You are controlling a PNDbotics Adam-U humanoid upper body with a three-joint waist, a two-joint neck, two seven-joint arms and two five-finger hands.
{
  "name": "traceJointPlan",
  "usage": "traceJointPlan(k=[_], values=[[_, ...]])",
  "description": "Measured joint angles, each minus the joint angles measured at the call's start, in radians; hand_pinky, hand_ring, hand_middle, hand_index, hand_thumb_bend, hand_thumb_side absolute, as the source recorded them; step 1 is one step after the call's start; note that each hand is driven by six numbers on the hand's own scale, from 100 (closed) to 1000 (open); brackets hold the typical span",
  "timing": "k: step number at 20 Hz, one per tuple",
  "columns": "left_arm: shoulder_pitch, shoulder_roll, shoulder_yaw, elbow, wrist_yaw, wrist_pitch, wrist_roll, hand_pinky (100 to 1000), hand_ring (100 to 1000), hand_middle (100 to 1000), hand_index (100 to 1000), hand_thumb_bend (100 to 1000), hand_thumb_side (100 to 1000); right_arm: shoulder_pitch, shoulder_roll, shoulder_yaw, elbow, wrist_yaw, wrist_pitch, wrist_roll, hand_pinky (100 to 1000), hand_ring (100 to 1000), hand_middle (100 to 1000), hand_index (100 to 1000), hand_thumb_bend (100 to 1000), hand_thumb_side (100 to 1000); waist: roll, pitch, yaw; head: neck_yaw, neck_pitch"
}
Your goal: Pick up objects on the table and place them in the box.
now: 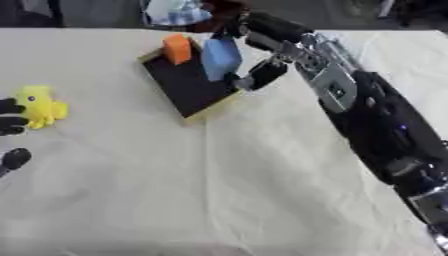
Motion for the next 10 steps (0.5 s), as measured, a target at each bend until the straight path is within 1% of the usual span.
traceJointPlan(k=[2,3,4,6,7,10], values=[[-0.001,0.000,-0.002,0.000,0.002,0.000,-0.003,771,747,756,874,916,593,-0.017,0.030,-0.022,0.052,0.026,0.020,-0.011,771,757,647,739,298,116,0.000,0.000,0.008,-0.010,0.000],[-0.001,-0.001,-0.004,0.000,0.003,0.000,-0.005,771,747,756,874,916,593,-0.024,0.044,-0.033,0.079,0.041,0.033,-0.018,771,757,647,739,298,116,0.000,0.000,0.011,-0.015,0.000],[-0.001,-0.001,-0.006,0.000,0.004,-0.001,-0.006,771,747,756,874,916,593,-0.032,0.057,-0.042,0.106,0.056,0.046,-0.027,771,759,654,766,305,123,0.000,0.000,0.014,-0.019,0.000],[-0.003,-0.005,-0.007,0.000,0.007,-0.002,-0.008,771,747,756,874,916,593,-0.046,0.085,-0.060,0.160,0.087,0.071,-0.044,771,760,660,790,307,124,0.000,-0.001,0.017,-0.026,0.000],[-0.005,-0.006,-0.008,0.000,0.008,-0.003,-0.009,771,747,756,874,916,593,-0.052,0.098,-0.068,0.187,0.103,0.081,-0.052,771,760,660,790,307,124,0.000,-0.001,0.019,-0.030,0.000],[-0.007,-0.008,-0.012,0.000,0.009,-0.003,-0.013,771,747,756,875,915,593,-0.063,0.130,-0.092,0.269,0.152,0.104,-0.074,774,767,677,843,314,130,0.000,-0.001,0.021,-0.039,0.000]])
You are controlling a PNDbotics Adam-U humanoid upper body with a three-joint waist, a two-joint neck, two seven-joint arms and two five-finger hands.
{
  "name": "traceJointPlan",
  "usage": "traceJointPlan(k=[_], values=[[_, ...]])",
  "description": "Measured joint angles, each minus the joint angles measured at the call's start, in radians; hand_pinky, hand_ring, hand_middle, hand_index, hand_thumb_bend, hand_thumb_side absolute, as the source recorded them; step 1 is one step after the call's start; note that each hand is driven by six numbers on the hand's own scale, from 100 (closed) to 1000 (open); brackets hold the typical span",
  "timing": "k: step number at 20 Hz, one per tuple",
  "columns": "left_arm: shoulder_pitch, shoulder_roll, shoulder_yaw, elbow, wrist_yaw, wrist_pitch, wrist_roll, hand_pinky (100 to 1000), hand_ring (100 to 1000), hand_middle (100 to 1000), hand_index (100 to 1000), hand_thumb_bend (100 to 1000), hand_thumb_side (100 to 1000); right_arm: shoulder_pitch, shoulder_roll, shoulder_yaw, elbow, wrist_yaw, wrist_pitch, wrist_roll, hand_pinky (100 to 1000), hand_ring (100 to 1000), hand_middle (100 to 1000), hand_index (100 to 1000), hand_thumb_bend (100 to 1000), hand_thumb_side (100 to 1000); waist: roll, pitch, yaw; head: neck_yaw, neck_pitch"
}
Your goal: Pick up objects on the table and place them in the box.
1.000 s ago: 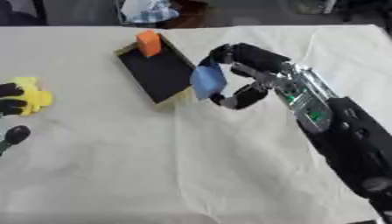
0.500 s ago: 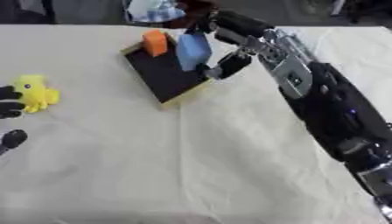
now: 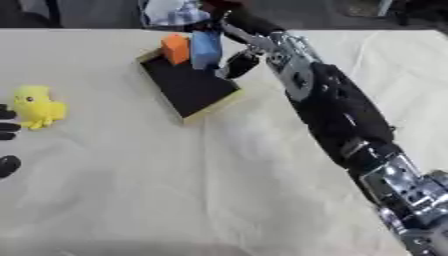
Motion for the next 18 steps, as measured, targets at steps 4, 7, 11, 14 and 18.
traceJointPlan(k=[4,7,11,14,18], values=[[0.000,0.000,-0.001,0.000,0.001,0.001,-0.003,771,747,756,875,916,593,-0.013,0.027,-0.038,0.107,0.064,0.036,-0.038,773,774,704,890,376,167,0.000,0.000,0.005,-0.010,0.000],[0.000,0.000,-0.001,0.000,0.001,0.001,-0.004,771,747,756,875,916,593,-0.025,0.038,-0.067,0.188,0.115,0.042,-0.083,774,781,736,916,445,218,0.000,0.000,0.005,-0.017,0.000],[0.000,0.000,-0.001,0.000,0.002,0.001,-0.004,771,747,755,875,916,593,-0.035,0.047,-0.099,0.257,0.172,0.032,-0.148,773,786,758,935,485,258,0.000,0.000,0.004,-0.018,0.000],[0.000,0.000,-0.001,0.000,0.003,0.001,-0.003,770,747,755,874,915,593,-0.035,0.048,-0.106,0.271,0.188,0.017,-0.195,771,783,753,934,470,269,0.000,0.000,0.000,-0.018,0.000],[0.000,0.000,0.000,0.000,0.003,0.002,0.000,769,744,752,873,914,592,-0.027,0.038,-0.092,0.240,0.171,-0.022,-0.231,765,778,746,930,430,258,0.000,0.000,-0.012,-0.011,0.000]])
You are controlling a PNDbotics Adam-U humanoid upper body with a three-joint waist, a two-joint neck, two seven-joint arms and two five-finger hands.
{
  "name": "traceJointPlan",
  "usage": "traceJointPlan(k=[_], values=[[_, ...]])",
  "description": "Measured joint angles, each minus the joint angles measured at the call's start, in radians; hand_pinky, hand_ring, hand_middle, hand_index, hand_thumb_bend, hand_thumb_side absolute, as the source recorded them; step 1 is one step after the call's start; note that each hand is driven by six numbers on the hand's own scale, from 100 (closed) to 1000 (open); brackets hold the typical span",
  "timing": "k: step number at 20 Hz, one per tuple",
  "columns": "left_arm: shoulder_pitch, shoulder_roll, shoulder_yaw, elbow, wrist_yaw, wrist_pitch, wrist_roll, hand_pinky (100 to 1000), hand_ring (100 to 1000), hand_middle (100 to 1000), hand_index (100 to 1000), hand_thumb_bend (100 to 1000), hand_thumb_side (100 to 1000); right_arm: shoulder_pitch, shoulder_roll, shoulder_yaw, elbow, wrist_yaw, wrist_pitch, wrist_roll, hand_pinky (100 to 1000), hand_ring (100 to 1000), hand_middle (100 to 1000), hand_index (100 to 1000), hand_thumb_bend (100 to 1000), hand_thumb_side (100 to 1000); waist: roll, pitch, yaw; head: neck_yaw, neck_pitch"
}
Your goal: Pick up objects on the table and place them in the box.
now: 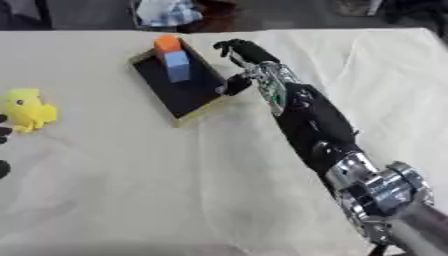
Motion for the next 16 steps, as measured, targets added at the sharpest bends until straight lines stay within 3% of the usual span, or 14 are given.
traceJointPlan(k=[8,16], values=[[-0.001,0.007,0.018,0.000,0.000,0.009,0.029,766,739,747,870,912,588,0.065,-0.068,0.029,-0.176,-0.110,-0.080,-0.033,752,768,733,919,359,252,0.000,0.000,-0.029,0.028,0.000],[-0.030,0.082,0.039,0.000,-0.015,0.020,0.071,769,747,755,871,914,584,0.213,-0.165,0.061,-0.379,-0.236,-0.158,-0.094,750,770,737,920,332,261,0.000,0.000,-0.045,0.057,0.000]])
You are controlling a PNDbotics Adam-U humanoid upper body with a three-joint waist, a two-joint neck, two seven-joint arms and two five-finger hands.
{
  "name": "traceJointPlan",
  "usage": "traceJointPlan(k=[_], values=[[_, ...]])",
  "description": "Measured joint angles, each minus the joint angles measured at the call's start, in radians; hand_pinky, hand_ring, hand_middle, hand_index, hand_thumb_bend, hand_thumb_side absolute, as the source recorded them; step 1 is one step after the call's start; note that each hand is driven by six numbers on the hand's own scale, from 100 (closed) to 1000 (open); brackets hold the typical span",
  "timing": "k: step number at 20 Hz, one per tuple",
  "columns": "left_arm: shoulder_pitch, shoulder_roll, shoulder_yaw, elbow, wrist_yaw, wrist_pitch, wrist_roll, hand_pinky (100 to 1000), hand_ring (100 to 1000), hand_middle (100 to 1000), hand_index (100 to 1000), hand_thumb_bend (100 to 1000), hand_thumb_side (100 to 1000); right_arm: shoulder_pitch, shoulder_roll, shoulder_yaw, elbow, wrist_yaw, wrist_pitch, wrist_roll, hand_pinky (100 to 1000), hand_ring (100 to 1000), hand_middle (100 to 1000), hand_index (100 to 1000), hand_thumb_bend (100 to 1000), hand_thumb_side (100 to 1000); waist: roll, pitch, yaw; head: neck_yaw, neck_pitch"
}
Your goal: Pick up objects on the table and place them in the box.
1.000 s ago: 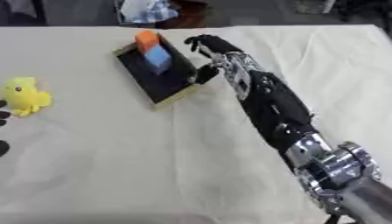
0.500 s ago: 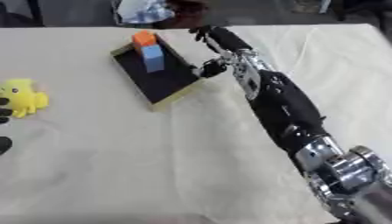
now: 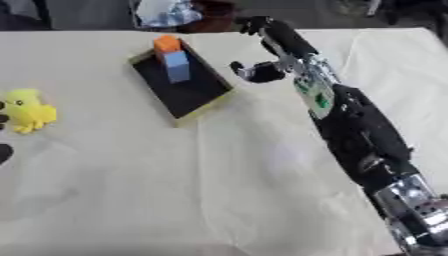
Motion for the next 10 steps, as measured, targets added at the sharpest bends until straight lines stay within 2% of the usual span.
traceJointPlan(k=[5,10], values=[[-0.021,0.093,0.010,0.018,-0.040,0.013,0.023,778,757,766,876,902,569,0.123,-0.061,0.006,-0.138,-0.084,-0.006,-0.009,751,772,739,922,328,265,0.005,0.000,-0.017,0.018,0.000],[-0.059,0.216,0.009,0.095,-0.106,0.039,0.010,784,769,785,886,864,518,0.224,-0.104,0.004,-0.272,-0.167,0.029,0.012,748,770,736,920,328,266,0.012,0.000,-0.029,0.027,-0.001]])
